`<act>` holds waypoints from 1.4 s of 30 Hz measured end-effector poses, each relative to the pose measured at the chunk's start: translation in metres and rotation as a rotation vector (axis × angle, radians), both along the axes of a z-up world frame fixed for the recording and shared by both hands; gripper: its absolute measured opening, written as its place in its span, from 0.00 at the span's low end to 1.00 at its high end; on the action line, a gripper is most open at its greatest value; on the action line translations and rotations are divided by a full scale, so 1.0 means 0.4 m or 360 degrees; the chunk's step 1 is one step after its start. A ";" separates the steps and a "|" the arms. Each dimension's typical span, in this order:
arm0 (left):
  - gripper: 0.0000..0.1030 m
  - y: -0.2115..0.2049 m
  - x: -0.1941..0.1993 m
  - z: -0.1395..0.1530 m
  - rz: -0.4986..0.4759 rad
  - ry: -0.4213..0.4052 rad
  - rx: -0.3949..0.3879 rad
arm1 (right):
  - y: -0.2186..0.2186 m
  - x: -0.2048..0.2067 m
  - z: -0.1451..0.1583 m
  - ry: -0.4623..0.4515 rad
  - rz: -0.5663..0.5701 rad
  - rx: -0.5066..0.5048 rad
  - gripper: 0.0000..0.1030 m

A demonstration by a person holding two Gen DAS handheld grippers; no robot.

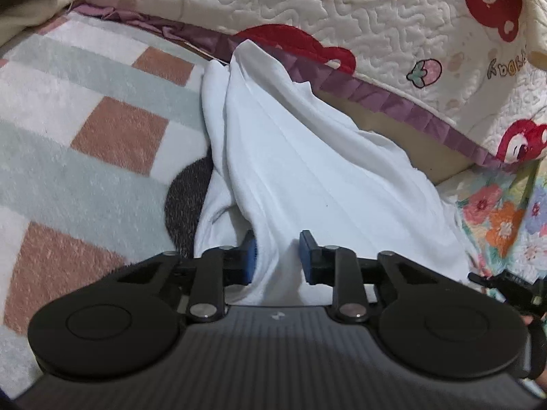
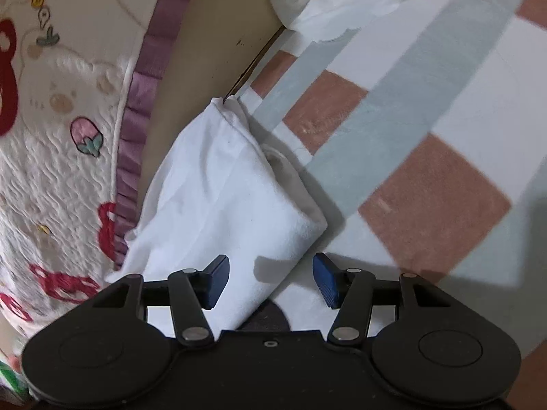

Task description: Fold clothes

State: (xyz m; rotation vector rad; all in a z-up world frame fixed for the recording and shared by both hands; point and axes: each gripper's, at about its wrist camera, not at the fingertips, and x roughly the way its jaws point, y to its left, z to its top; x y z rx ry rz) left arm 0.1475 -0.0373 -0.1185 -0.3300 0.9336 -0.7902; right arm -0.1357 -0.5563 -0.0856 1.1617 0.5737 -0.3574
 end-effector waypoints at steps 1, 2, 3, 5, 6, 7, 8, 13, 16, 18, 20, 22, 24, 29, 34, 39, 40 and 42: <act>0.20 -0.001 0.002 -0.002 -0.0009 0.0011 0.0016 | 0.003 -0.005 -0.004 -0.0024 -0.0016 0.0017 0.58; 0.20 -0.003 0.004 -0.003 -0.0020 0.0017 0.0052 | 0.002 -0.008 -0.008 -0.0045 -0.0027 0.0032 0.58; 0.20 -0.005 0.002 -0.004 -0.0032 0.0012 0.0099 | -0.001 -0.008 -0.010 -0.0058 -0.0030 0.0043 0.58; 0.20 -0.013 -0.006 -0.002 -0.0055 -0.0020 0.0185 | -0.009 -0.002 -0.010 -0.0072 -0.0032 0.0053 0.58; 0.20 -0.019 -0.011 0.002 -0.0066 -0.0048 0.0224 | -0.012 0.004 -0.008 -0.0071 -0.0030 0.0047 0.58; 0.22 -0.025 -0.016 0.006 -0.0077 -0.0076 0.0263 | -0.014 0.010 -0.007 -0.0069 -0.0026 0.0037 0.58; 0.23 -0.028 -0.021 0.009 -0.0084 -0.0104 0.0294 | -0.014 0.019 -0.005 -0.0064 -0.0017 0.0020 0.58; 0.30 -0.030 -0.027 0.009 -0.0123 -0.0182 0.0324 | -0.006 0.062 0.000 -0.0043 0.0029 -0.0073 0.58; 0.25 -0.020 -0.010 0.002 -0.0138 -0.0100 0.0215 | -0.006 0.077 -0.008 -0.0095 0.0029 -0.0068 0.62; 0.25 -0.019 -0.005 -0.001 -0.0152 -0.0106 0.0201 | -0.006 0.078 -0.017 -0.0142 -0.0014 -0.0024 0.64; 0.15 -0.022 -0.005 0.002 -0.0157 -0.0149 0.0228 | -0.006 0.079 -0.026 -0.0177 -0.0057 0.0011 0.64; 0.03 -0.029 -0.014 0.015 -0.0138 -0.0237 0.0317 | -0.004 0.086 -0.030 -0.0164 -0.0060 -0.0002 0.32; 0.03 -0.019 -0.024 0.045 -0.0098 -0.0315 0.0327 | -0.001 0.090 -0.008 -0.0178 -0.0039 -0.0070 0.09; 0.06 0.031 -0.018 0.076 0.0024 -0.0166 0.0223 | 0.014 0.101 0.074 -0.0213 0.0074 -0.0302 0.09; 0.48 0.058 -0.003 0.058 0.0158 -0.0129 0.0376 | 0.014 0.110 0.080 -0.0118 0.0165 -0.0442 0.09; 0.65 0.047 0.015 0.018 0.0093 0.0116 0.0246 | 0.034 0.096 0.047 -0.0037 0.0150 -0.0421 0.09; 0.69 0.044 0.013 0.016 0.0098 0.0113 0.0218 | 0.032 0.093 0.041 -0.0031 0.0143 -0.0411 0.09; 0.69 0.043 0.019 0.010 0.0121 0.0152 0.0129 | 0.026 0.087 0.030 -0.0030 0.0132 -0.0388 0.09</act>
